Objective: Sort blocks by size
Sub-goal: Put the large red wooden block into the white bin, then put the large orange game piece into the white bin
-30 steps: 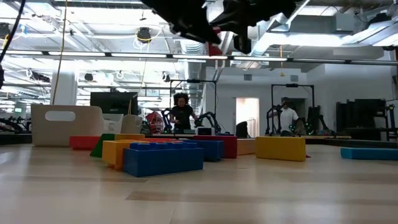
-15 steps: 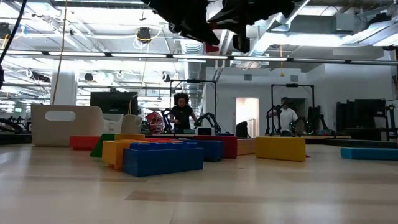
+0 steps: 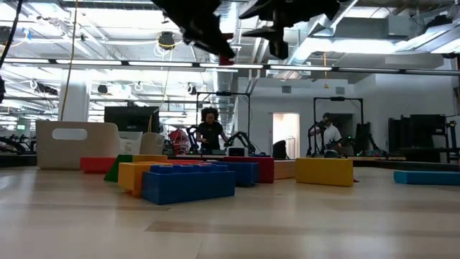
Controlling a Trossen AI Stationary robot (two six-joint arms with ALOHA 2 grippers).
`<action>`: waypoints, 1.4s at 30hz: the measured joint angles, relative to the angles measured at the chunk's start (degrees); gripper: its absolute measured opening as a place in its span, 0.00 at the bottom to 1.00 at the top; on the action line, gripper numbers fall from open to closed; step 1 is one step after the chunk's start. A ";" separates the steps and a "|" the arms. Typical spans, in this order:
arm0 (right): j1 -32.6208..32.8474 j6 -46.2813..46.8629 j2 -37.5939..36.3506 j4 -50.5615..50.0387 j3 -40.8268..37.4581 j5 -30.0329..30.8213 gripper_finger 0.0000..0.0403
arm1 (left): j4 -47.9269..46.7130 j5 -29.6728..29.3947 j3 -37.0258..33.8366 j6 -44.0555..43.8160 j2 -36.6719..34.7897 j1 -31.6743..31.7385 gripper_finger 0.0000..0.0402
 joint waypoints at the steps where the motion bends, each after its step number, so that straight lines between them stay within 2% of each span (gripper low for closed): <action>1: -0.36 0.05 -0.11 -0.47 0.00 0.37 0.47 | -2.03 0.62 0.00 -0.83 -0.77 0.73 0.30; 5: -1.24 0.03 -0.64 -2.94 0.00 2.98 0.51 | -13.55 4.49 0.00 -6.77 -4.16 5.43 0.30; 8: -0.97 -0.42 -0.73 -2.81 0.00 4.96 0.50 | -27.26 10.67 -0.02 -13.20 -5.18 11.88 0.30; 11: -0.34 -0.49 -0.77 -2.53 0.00 6.67 0.49 | -37.12 15.44 -2.14 -17.35 -4.97 18.77 0.30; 15: 0.62 -0.89 -0.77 -2.56 0.00 7.73 0.49 | -41.76 20.16 -5.87 -18.96 -5.04 23.96 0.30; 18: 1.36 -0.91 -0.77 -2.61 0.00 7.80 0.48 | -43.96 21.06 -8.82 -20.42 -5.07 25.63 0.30; 20: 2.00 -0.92 -0.77 -2.75 0.00 7.80 0.48 | -44.79 20.58 -10.85 -22.92 -5.03 26.00 0.36; 25: 3.70 -1.11 -0.77 -5.10 0.00 7.80 0.48 | -49.39 19.95 -12.32 -24.42 -5.10 26.19 0.61; 28: 5.05 -3.23 -0.77 -10.52 0.00 7.73 0.48 | -50.62 21.12 -11.02 -24.34 -5.88 25.97 0.70; 31: 7.85 -11.86 -0.77 -19.90 0.00 8.16 0.48 | -50.60 22.54 -9.02 -25.14 -7.84 25.65 0.71; 36: 14.71 -27.84 -0.77 -32.51 -2.34 13.68 0.48 | -47.09 22.81 -4.91 -27.15 -11.03 21.77 0.70; 42: 17.95 -31.33 -0.73 -33.52 -9.22 14.29 0.48 | -38.60 21.52 -3.85 -25.17 -11.43 8.95 0.70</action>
